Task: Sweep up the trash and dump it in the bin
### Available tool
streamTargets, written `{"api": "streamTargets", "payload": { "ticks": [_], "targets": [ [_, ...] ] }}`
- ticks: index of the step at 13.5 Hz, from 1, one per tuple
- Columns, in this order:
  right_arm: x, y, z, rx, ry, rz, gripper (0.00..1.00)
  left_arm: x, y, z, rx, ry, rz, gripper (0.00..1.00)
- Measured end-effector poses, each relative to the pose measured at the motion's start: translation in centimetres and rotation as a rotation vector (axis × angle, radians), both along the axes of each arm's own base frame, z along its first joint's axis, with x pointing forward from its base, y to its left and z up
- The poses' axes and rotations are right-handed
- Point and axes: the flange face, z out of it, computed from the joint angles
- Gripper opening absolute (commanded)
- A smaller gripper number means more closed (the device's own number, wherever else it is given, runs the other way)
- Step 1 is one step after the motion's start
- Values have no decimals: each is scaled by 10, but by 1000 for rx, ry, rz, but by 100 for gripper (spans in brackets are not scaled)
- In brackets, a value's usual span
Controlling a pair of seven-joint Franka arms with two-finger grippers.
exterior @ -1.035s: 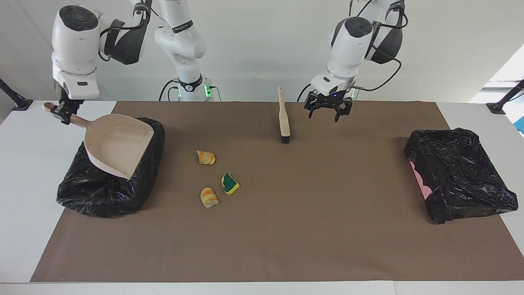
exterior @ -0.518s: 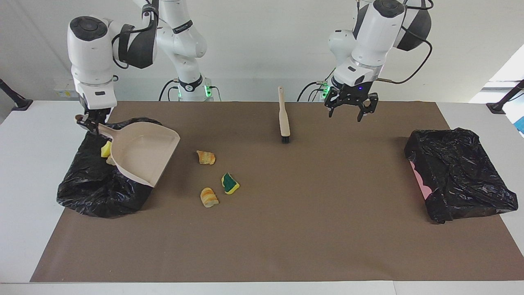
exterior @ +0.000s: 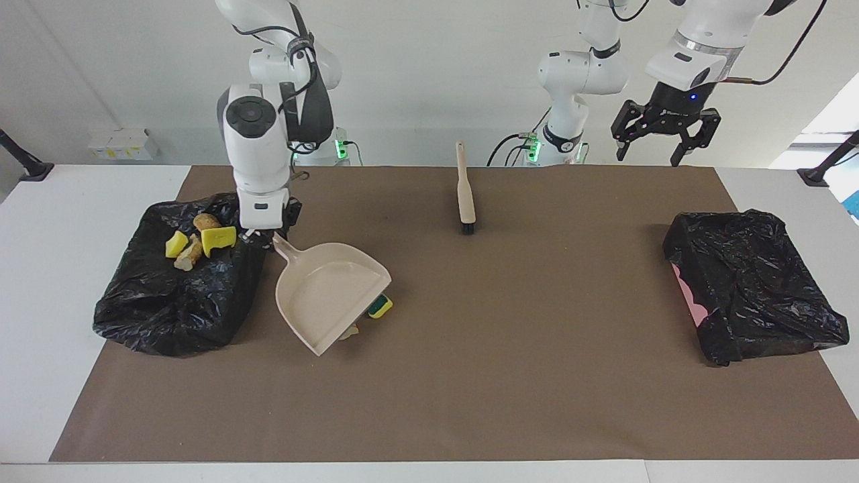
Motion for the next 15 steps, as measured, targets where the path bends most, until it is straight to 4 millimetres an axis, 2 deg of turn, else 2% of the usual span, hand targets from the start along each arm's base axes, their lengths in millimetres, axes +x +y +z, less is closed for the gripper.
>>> {"api": "streamTargets", "payload": {
  "ticks": [3, 9, 12, 14, 15],
  "targets": [
    [-8, 62, -15, 72, -25, -207, 0, 2, 9, 2, -1, 6, 2, 100],
    [-24, 218, -30, 116, -69, -571, 0, 9, 19, 5, 5, 48, 23, 100],
    [-16, 267, -47, 113, -26, -666, 0, 10, 21, 8, 4, 45, 25, 100],
    [-5, 285, -59, 112, -6, -695, 0, 8, 22, 12, 4, 42, 28, 100],
    [-1, 289, -66, 113, 0, -710, 23, 7, 24, 13, 4, 41, 29, 100]
  ]
}}
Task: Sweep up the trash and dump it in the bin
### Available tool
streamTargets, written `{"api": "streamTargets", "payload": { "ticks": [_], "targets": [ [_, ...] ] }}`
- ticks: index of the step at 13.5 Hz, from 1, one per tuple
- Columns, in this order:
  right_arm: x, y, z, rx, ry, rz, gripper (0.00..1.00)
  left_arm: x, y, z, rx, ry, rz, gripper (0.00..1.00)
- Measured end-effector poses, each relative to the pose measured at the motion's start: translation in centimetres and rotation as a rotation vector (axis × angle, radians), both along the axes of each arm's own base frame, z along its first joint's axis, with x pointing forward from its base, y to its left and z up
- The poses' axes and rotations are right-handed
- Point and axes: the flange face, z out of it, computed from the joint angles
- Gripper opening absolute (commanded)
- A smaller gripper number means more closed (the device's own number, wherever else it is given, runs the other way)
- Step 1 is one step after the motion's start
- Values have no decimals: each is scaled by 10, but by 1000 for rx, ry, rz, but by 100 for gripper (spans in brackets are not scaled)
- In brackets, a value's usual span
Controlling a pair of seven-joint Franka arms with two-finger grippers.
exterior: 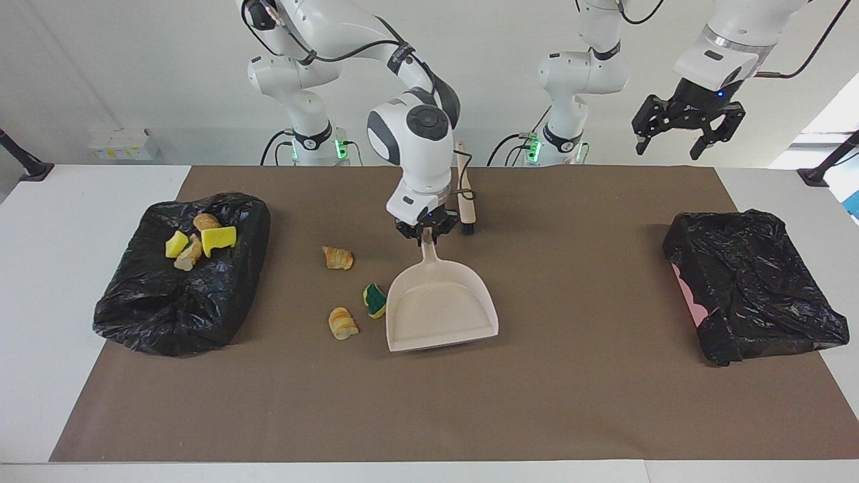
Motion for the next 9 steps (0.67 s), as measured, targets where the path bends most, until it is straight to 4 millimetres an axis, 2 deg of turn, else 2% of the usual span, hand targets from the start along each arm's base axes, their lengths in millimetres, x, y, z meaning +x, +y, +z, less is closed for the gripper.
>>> {"api": "streamTargets", "payload": {
  "ticks": [1, 3, 6, 7, 9],
  "targets": [
    [3, 1, -6, -1, 8, -8, 99, 0, 1, 0, 0, 0, 2, 100],
    [6, 0, -9, -2, 13, -24, 100, 0, 2, 0, 0, 0, 4, 100],
    [6, 2, 5, 6, 5, -25, 100, 0, 2, 0, 0, 1, 4, 100],
    [2, 3, 14, 7, 5, -19, 100, 0, 2, 0, 0, 1, 4, 100],
    [-19, 13, 35, 7, 10, 11, 100, 0, 2, 0, 0, 1, 4, 100]
  ]
}}
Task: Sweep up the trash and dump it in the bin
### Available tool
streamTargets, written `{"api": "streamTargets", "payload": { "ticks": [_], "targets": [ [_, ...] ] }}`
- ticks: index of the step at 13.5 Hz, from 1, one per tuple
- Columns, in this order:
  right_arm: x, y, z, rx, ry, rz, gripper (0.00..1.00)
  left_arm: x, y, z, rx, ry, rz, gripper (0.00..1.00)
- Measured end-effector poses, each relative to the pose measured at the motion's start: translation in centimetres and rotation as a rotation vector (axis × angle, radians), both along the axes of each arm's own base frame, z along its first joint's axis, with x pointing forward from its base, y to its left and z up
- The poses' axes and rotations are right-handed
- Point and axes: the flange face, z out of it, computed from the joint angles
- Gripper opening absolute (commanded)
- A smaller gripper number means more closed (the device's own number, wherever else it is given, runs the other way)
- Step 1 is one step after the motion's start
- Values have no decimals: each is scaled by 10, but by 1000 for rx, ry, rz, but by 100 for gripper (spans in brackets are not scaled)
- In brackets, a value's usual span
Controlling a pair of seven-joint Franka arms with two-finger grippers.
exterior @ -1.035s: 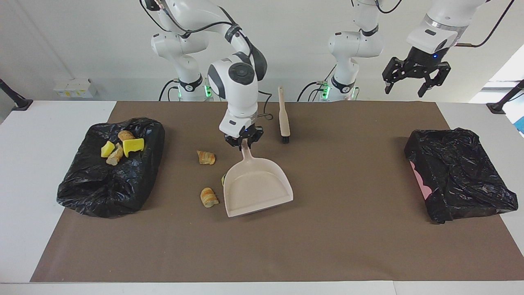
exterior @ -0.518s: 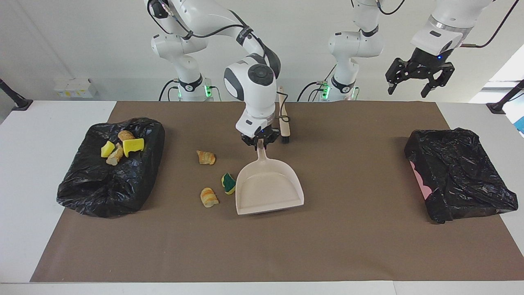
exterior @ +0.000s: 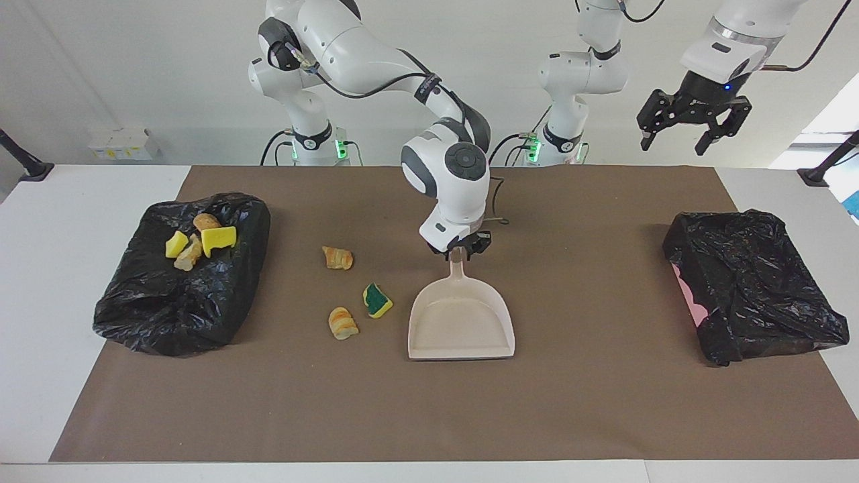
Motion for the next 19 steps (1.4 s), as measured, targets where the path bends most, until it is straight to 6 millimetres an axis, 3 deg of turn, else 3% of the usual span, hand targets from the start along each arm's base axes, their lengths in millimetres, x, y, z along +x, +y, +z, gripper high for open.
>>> {"api": "streamTargets", "payload": {
  "ticks": [3, 6, 10, 13, 15, 19],
  "targets": [
    [-45, 8, 16, -12, 16, 43, 100, 0, 0, 0, 0, 0, 0, 100],
    [-87, 13, 16, -43, 28, 93, 100, 0, 0, 0, 0, 0, 0, 100],
    [-138, 28, 7, 5, 103, 74, 100, 0, 0, 0, 0, 0, 0, 100],
    [-186, 33, -12, -7, 95, 87, 100, 0, 0, 0, 0, 0, 0, 100],
    [-219, 33, -25, -30, 90, 121, 95, 0, 0, 0, 0, 0, 0, 100],
    [-236, 24, -32, -20, 130, 93, 78, 0, 0, 0, 0, 0, 0, 100]
  ]
}}
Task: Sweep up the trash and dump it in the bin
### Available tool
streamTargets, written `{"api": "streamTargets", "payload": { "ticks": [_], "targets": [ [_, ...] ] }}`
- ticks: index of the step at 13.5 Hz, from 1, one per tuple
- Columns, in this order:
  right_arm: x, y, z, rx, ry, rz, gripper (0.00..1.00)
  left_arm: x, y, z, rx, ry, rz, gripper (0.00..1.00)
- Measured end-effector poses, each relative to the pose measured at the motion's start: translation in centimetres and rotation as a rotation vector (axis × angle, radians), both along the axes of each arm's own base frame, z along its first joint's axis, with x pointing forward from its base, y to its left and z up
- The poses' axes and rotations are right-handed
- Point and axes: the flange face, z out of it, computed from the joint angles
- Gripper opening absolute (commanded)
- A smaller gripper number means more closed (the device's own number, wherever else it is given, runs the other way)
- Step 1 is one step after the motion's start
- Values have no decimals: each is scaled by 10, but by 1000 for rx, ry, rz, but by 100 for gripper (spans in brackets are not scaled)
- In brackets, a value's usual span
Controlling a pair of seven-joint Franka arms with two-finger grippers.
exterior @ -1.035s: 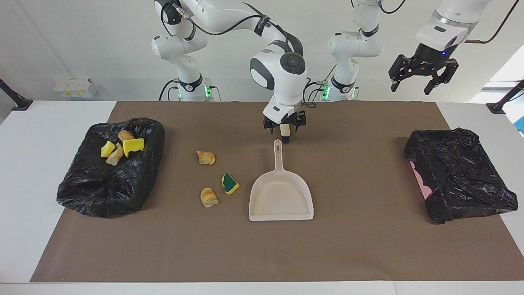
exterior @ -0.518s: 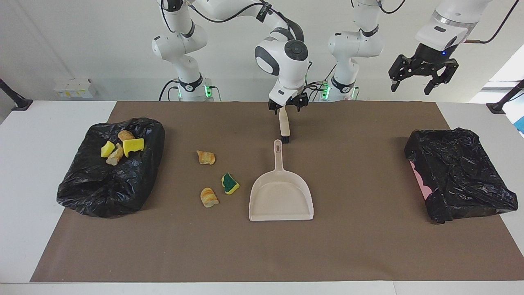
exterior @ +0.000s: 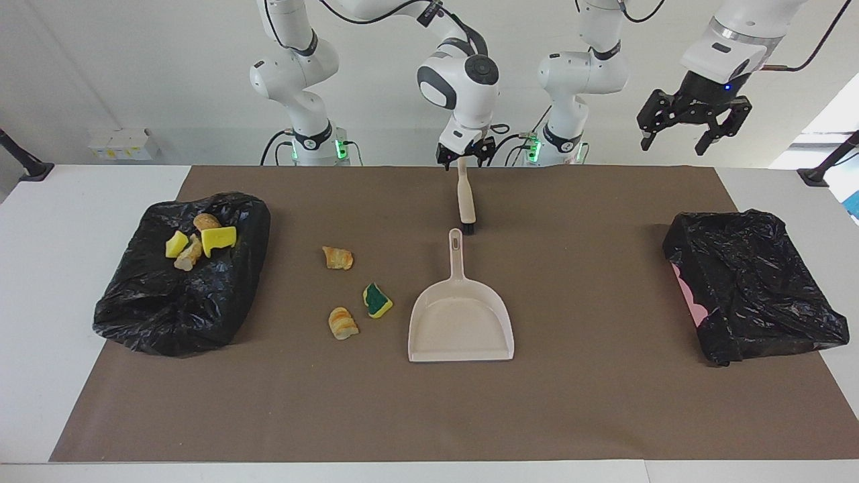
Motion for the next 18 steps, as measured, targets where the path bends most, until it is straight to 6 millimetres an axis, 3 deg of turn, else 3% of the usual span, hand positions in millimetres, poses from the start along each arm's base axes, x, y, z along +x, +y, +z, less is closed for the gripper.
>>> {"api": "streamTargets", "payload": {
  "ticks": [11, 13, 16, 18],
  "targets": [
    [-22, 5, -32, 22, -7, -25, 59, 0, 0, 0, 0, 1, 0, 100],
    [-23, 4, -33, 17, -5, -39, 45, -1, 0, -1, 1, 6, 0, 100],
    [-27, 3, -36, 30, 48, -101, 0, -2, -6, -1, 2, 11, -12, 100],
    [-29, 2, -38, 27, 69, -116, 0, -3, -18, -1, -1, 8, -34, 100]
  ]
}}
